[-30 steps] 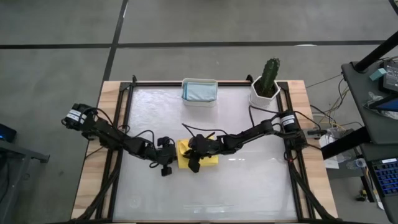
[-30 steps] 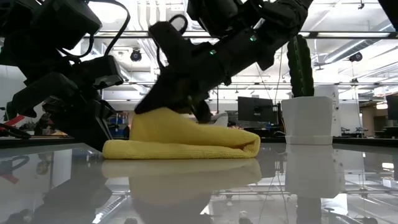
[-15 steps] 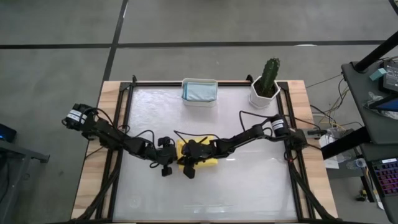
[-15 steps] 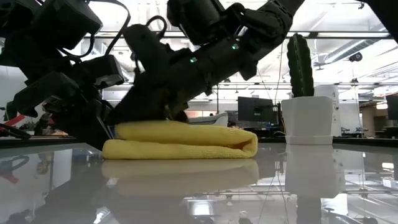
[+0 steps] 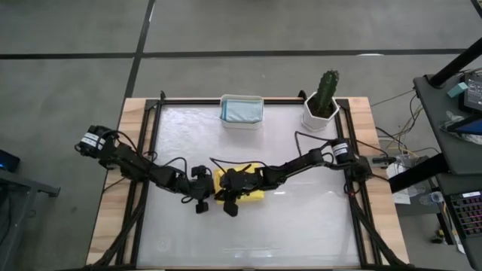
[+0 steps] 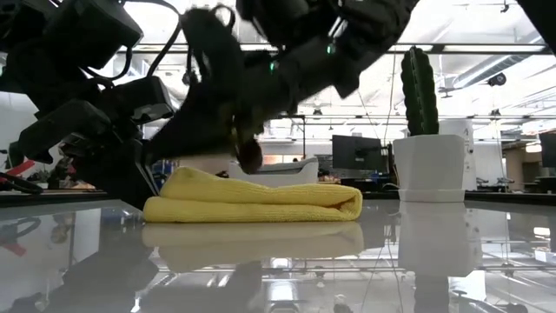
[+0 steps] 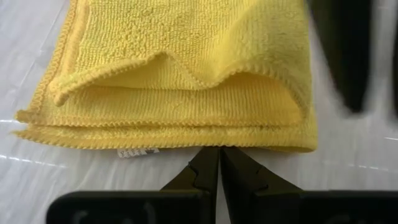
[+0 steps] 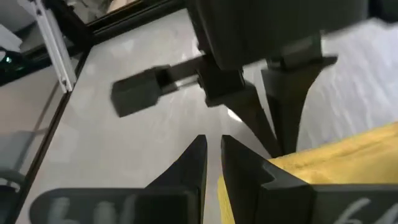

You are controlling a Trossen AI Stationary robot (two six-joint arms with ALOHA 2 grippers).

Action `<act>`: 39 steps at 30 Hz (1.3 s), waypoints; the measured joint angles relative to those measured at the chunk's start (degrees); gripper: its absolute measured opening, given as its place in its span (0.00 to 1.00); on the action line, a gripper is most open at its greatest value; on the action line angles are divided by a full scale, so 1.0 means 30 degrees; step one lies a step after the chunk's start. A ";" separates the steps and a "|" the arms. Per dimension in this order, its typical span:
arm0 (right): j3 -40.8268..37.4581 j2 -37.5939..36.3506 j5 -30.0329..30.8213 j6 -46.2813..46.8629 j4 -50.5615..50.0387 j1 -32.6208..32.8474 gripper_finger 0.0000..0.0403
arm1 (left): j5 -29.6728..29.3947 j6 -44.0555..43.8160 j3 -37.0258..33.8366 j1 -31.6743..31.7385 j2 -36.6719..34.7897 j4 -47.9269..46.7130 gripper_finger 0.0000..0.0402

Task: Fold microfiber towels
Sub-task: Fold the yellow cloth

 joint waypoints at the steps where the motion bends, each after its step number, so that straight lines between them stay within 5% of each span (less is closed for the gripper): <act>1: 0.0000 -0.0250 -0.0010 -0.0279 -0.0255 0.0000 0.09 | 0.0000 0.0000 0.0000 0.0000 0.0000 -0.0013 0.01; 7: 0.0000 -0.1719 0.0094 -0.1960 -0.3309 0.0000 0.09 | 0.0924 -0.0011 0.0099 0.0015 -0.0079 -0.0351 0.01; 14: -0.0151 -0.3718 0.4769 -0.3761 -0.7814 0.0507 0.09 | 0.1959 -0.0146 0.0538 -0.0015 -0.1434 -0.3519 0.01; 22: -0.1698 -0.4924 0.5625 -0.4102 -0.8416 0.0859 0.09 | 0.2404 -0.0853 0.0634 -0.0228 -0.4035 -0.3814 0.02; 34: -0.5628 -0.4968 0.6055 -0.3790 -0.1619 0.0998 0.09 | 0.2069 -0.2208 0.0555 -0.0525 -0.2664 -0.0464 0.32; 39: -0.6991 -0.4968 0.6050 -0.3402 0.0987 0.0998 0.09 | 0.2062 -0.2688 0.0947 -0.0532 -0.1356 -0.0163 0.34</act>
